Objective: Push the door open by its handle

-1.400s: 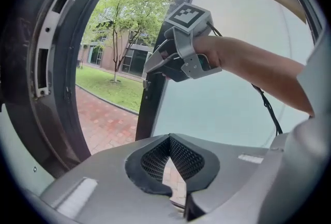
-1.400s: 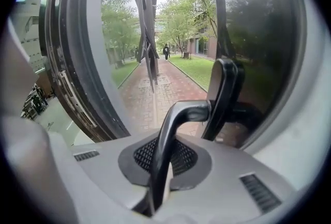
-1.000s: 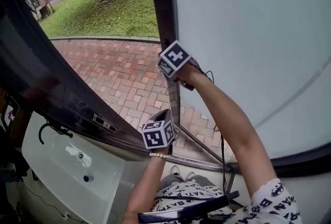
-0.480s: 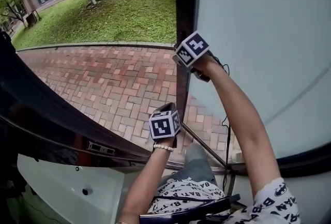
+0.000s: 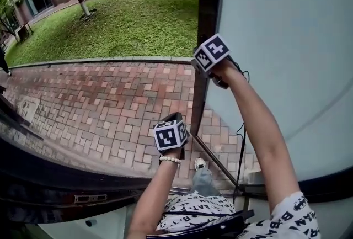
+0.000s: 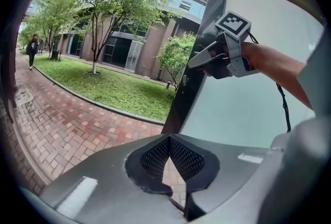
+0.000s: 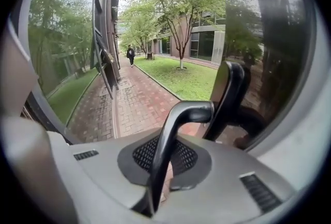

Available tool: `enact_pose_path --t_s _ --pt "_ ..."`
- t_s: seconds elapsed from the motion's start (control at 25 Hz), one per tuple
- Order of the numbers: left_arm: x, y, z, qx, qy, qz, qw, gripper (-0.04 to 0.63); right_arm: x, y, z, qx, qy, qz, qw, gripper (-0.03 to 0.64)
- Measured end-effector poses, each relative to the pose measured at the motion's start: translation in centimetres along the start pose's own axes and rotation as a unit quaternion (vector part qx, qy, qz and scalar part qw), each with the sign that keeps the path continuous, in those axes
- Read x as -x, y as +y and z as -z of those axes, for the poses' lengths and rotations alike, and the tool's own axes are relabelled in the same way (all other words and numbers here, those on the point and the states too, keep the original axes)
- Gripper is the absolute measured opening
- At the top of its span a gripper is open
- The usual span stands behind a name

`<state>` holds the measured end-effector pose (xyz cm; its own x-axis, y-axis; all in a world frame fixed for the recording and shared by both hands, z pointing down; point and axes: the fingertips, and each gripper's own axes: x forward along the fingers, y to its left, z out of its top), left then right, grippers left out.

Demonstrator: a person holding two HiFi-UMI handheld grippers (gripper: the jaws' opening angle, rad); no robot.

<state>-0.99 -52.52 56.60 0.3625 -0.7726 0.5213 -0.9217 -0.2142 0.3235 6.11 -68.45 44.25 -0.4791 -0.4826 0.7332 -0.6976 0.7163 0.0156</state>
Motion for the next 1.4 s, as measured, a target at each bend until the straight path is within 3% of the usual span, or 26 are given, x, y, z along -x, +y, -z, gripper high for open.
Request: enact_pose_path --t_s 0.36,0.6,0.84,1.4 --pt "-8.4 -5.9 -2.7 -0.019 0.024 0.048 0.9984 -0.012 2.2 -11.5 2.1 -0.060 0.000 0.061 0.996 0.014" --pt "-14.8 -10.3 -4.9 -0.042 0.031 0.079 0.9955 -0.012 3.5 -20.4 4.4 -0.103 -0.003 0.099 0.990 0.014" --pt "-17.7 -13.3 -6.0 -0.056 0.040 0.106 0.9920 -0.012 6.2 -28.0 7.1 -0.144 -0.001 0.137 0.980 0.017" --pt "-21.3 -13.3 -4.1 -0.053 0.078 0.098 0.9907 -0.012 15.1 -44.1 16.3 -0.244 -0.007 0.219 0.945 0.015"
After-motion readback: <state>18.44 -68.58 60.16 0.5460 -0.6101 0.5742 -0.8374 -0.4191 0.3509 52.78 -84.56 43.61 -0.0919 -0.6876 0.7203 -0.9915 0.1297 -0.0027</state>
